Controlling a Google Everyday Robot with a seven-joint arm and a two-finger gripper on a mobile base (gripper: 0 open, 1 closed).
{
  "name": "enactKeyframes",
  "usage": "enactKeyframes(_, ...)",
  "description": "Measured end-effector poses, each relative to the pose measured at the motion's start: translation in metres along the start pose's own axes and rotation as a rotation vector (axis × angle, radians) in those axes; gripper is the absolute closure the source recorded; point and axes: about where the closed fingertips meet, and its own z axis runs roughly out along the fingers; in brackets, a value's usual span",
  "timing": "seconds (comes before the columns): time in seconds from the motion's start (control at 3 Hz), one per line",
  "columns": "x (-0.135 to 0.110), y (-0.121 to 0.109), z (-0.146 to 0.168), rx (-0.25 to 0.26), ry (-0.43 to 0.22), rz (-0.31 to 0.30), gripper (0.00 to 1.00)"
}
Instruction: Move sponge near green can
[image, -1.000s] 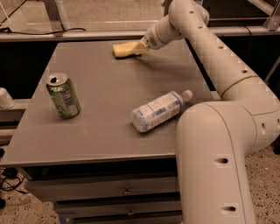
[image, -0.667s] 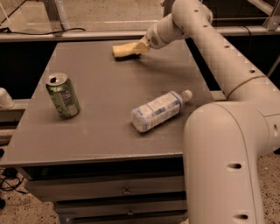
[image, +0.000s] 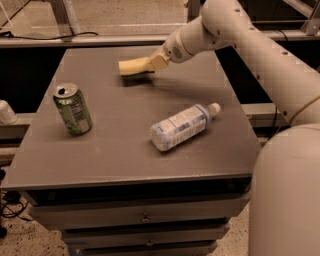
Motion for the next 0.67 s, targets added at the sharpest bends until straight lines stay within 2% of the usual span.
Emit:
enactKeyframes(0.33,-0.002,0.062,-0.011,-0.090,0.018,-0.090,1.00)
enactKeyframes(0.67,-0.001,0.111,-0.017,-0.168,0.040,-0.169,1.00)
